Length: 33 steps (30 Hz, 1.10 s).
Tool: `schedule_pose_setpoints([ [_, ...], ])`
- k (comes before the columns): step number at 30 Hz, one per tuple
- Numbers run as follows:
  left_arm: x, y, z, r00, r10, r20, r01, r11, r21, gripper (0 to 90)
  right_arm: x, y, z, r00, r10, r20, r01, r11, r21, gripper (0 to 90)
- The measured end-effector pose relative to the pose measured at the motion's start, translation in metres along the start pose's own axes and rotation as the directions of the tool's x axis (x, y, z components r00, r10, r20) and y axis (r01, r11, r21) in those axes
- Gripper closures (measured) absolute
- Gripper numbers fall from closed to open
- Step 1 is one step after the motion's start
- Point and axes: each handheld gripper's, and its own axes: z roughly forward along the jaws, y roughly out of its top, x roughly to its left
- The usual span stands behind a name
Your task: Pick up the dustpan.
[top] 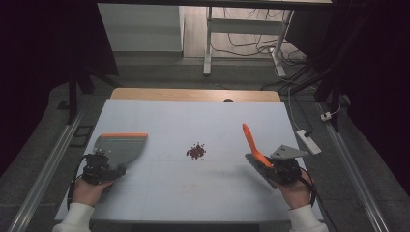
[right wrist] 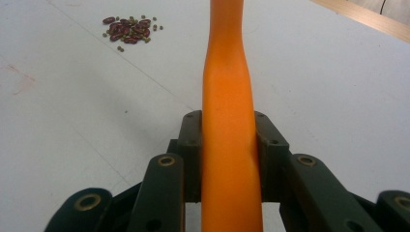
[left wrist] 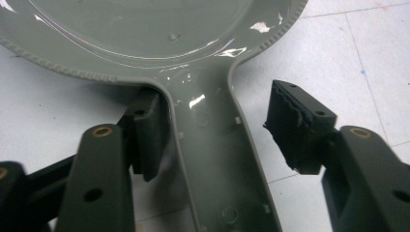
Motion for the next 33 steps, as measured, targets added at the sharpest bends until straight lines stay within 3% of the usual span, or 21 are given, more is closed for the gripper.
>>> schedule_pose_setpoints([
  [9, 0.004, 0.0, 0.001, 0.9997, -0.019, -0.011, 0.019, 0.9998, -0.005, 55.0, -0.001, 0.0, 0.0, 1.0, -0.004, 0.004, 0.004, 1.0, 0.003, 69.6],
  [21, 0.007, 0.0, 0.001, 0.9977, -0.066, -0.017, 0.065, 0.9976, -0.022, 59.9, 0.0, -0.001, 0.002, 1.0, 0.003, 0.003, -0.003, 1.0, 0.013, 69.6],
  [33, 0.011, -0.003, 0.0, 0.9971, -0.074, -0.014, 0.073, 0.9958, -0.055, 62.0, 0.0, -0.001, 0.003, 1.0, 0.001, 0.0, -0.001, 1.0, 0.016, 69.6],
])
